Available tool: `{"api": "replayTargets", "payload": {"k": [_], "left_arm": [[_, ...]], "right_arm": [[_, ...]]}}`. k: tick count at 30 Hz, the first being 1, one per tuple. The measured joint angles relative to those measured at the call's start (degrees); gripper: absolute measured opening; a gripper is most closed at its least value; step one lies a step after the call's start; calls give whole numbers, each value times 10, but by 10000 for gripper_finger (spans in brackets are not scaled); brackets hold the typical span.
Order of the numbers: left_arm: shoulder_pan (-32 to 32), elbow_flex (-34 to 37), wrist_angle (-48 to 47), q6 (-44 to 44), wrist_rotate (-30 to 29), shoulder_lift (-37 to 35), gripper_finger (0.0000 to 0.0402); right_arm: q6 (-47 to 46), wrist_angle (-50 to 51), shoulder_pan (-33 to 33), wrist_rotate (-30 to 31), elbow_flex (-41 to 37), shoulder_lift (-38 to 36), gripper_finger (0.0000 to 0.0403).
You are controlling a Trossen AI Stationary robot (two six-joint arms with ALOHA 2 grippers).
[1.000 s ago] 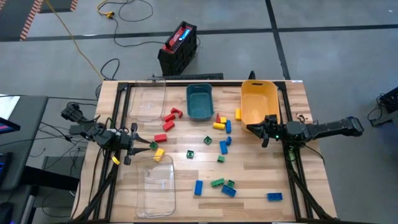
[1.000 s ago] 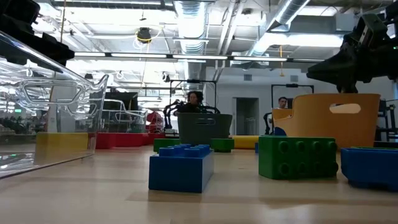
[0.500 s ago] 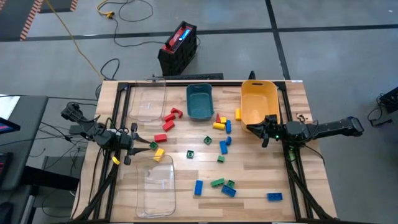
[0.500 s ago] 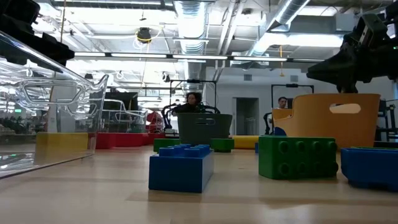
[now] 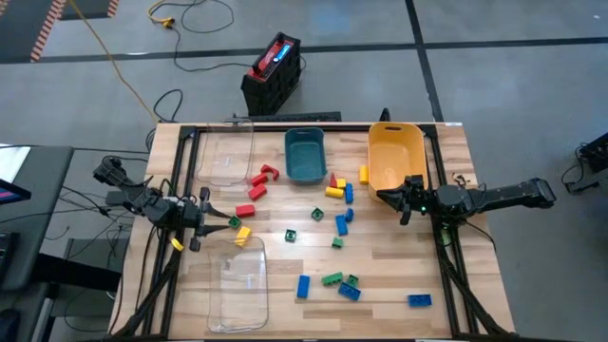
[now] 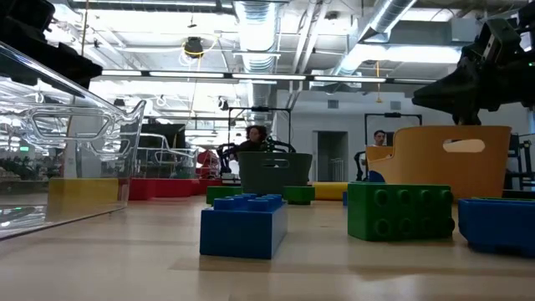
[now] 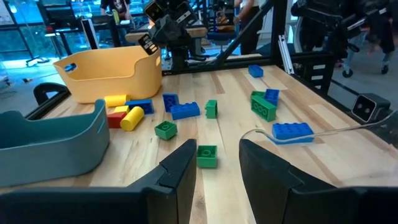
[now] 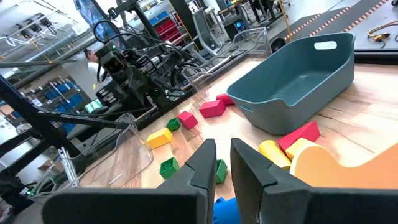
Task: Sort blocks
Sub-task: Put the blue game piece into the blue bin
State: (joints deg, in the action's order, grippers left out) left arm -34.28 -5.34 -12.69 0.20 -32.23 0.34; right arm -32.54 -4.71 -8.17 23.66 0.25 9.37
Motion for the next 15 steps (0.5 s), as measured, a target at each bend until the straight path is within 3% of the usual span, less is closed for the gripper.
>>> {"api": "replayTargets", "payload": {"k": [15], "left_arm": [[0, 0, 1, -2, -4, 0, 116]], "right_arm": [[-29, 1, 10, 0, 0, 0, 64]]}}
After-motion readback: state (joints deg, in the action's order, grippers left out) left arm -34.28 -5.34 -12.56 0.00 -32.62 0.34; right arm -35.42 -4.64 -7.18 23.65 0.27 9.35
